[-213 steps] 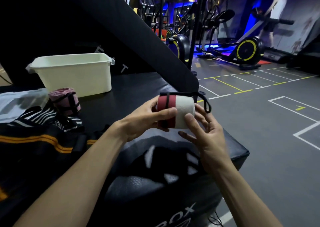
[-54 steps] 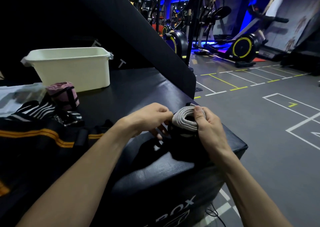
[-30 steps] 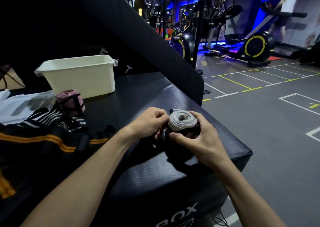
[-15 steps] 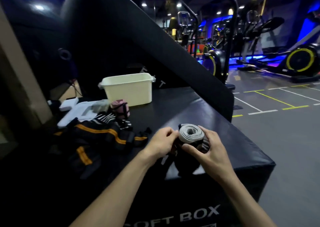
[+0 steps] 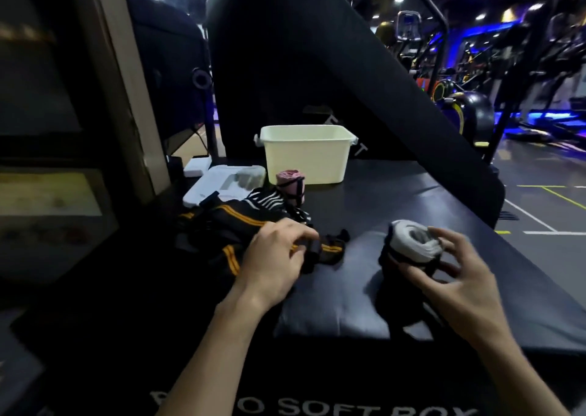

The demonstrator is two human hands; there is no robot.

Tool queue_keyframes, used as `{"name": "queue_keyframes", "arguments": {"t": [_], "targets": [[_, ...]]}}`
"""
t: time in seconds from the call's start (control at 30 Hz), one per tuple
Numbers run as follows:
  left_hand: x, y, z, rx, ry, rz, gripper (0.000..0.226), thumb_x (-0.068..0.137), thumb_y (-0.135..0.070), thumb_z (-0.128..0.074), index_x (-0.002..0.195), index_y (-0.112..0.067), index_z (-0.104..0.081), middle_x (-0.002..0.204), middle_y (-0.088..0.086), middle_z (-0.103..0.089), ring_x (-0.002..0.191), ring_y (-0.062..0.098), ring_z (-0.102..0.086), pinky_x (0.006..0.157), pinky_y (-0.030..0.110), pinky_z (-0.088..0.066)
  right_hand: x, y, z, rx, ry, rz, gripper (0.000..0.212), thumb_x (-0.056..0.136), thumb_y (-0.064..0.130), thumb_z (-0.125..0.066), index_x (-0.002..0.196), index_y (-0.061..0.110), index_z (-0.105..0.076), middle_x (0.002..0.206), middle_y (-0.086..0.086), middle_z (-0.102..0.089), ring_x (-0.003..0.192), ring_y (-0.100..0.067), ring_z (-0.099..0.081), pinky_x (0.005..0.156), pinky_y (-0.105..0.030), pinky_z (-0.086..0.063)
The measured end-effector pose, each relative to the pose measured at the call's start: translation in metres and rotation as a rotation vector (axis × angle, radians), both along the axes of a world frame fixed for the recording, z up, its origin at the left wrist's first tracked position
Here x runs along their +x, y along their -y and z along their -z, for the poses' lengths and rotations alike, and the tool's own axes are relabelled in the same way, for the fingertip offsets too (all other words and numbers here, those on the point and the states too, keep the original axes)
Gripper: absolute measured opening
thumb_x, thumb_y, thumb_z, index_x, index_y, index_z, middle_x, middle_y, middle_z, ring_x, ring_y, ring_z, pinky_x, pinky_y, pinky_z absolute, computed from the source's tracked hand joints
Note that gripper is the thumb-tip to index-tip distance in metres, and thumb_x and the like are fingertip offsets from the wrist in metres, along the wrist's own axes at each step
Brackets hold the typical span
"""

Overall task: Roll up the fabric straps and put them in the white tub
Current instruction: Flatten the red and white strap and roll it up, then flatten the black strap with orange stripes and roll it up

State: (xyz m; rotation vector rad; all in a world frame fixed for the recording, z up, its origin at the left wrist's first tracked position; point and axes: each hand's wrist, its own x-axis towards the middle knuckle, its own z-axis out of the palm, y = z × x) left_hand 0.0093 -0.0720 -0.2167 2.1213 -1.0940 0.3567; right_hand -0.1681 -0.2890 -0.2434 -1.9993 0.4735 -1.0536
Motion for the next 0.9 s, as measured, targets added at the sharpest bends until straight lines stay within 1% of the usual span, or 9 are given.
{"name": "queue_keyframes", "arguments": {"t": [0.07,0.2,0.3,0.37,0.47,0.63,0.77,0.87,0.9], "targets": [[0.014,-0.009,-0.001,0.128,0.038,-0.103,0.037,0.090,-0.016,-0.072,0.122,-0.034,-0.070,0.125,-0.017,-0.063,0.118,0.016,-0.051,0.104,0.034,-0.040,0.008,0.001,-0.007,0.054,0.068,0.029,0.060,0.061,0.040,-0.088,0.114,0.042,-0.060,0.111,0.010,-0.072,0.100,-0.009,-0.071,0.084,-0.028,-0.059],[0.037,-0.014,0.002,0.248,0.021,-0.217,0.050,0.094,-0.026,-0.070,0.138,-0.044,-0.057,0.144,-0.023,-0.048,0.133,0.012,-0.037,0.111,0.028,-0.024,0.052,0.002,-0.015,0.033,-0.009,0.036,0.065,0.056,0.054,-0.083,0.115,0.039,-0.061,0.108,0.010,-0.072,0.100,-0.006,-0.069,0.084,-0.026,-0.057],[0.053,-0.014,0.005,0.245,-0.007,-0.228,0.052,0.095,-0.026,-0.069,0.141,-0.047,-0.055,0.148,-0.021,-0.049,0.134,0.011,-0.042,0.114,0.027,-0.024,0.109,0.012,-0.015,0.025,-0.121,0.020,0.064,0.062,0.041,-0.093,0.117,0.031,-0.062,0.105,0.010,-0.071,0.096,-0.010,-0.070,0.088,-0.035,-0.058],[0.062,-0.014,0.005,0.207,-0.041,-0.226,0.051,0.096,-0.025,-0.070,0.140,-0.046,-0.056,0.149,-0.019,-0.050,0.136,0.011,-0.044,0.118,0.029,-0.025,0.151,0.020,-0.020,0.019,-0.158,0.014,0.061,0.061,0.036,-0.095,0.111,0.034,-0.062,0.100,0.016,-0.069,0.094,-0.008,-0.069,0.090,-0.039,-0.059],[0.072,-0.020,0.005,0.161,-0.093,-0.221,0.051,0.096,-0.024,-0.070,0.141,-0.043,-0.056,0.149,-0.017,-0.052,0.136,0.012,-0.045,0.122,0.036,-0.025,0.207,0.025,-0.026,0.063,-0.194,0.027,0.060,0.061,0.032,-0.095,0.109,0.033,-0.061,0.097,0.013,-0.069,0.097,-0.011,-0.069,0.092,-0.034,-0.057],[0.082,-0.033,0.003,0.112,-0.134,-0.171,0.052,0.095,-0.026,-0.072,0.141,-0.041,-0.056,0.141,-0.019,-0.057,0.133,0.010,-0.050,0.124,0.037,-0.022,0.270,0.026,-0.027,0.147,-0.138,0.159,0.068,0.064,0.035,-0.092,0.123,0.026,-0.060,0.116,-0.001,-0.071,0.110,-0.018,-0.065,0.093,-0.029,-0.051],[0.079,-0.035,-0.002,0.098,-0.150,-0.199,0.047,0.096,-0.037,-0.069,0.141,-0.039,-0.057,0.134,-0.011,-0.066,0.128,0.016,-0.054,0.117,0.036,-0.035,0.286,0.030,-0.023,0.162,-0.231,0.108,0.070,0.073,0.032,-0.089,0.135,0.021,-0.059,0.127,-0.005,-0.068,0.119,-0.024,-0.063,0.101,-0.033,-0.050],[0.074,-0.036,-0.005,0.079,-0.155,-0.224,0.034,0.096,-0.048,-0.066,0.129,-0.041,-0.066,0.123,-0.011,-0.072,0.121,0.017,-0.060,0.102,0.033,-0.047,0.273,0.034,-0.022,0.147,-0.277,0.019,0.067,0.076,0.033,-0.086,0.138,0.026,-0.060,0.128,-0.003,-0.068,0.118,-0.023,-0.065,0.101,-0.046,-0.053],[0.072,-0.035,-0.005,0.071,-0.157,-0.235,0.029,0.096,-0.051,-0.064,0.122,-0.041,-0.070,0.117,-0.010,-0.074,0.116,0.018,-0.063,0.097,0.033,-0.049,0.264,0.033,-0.023,0.127,-0.287,0.001,0.067,0.078,0.032,-0.083,0.139,0.027,-0.058,0.131,-0.002,-0.067,0.120,-0.022,-0.063,0.102,-0.046,-0.053]]}}
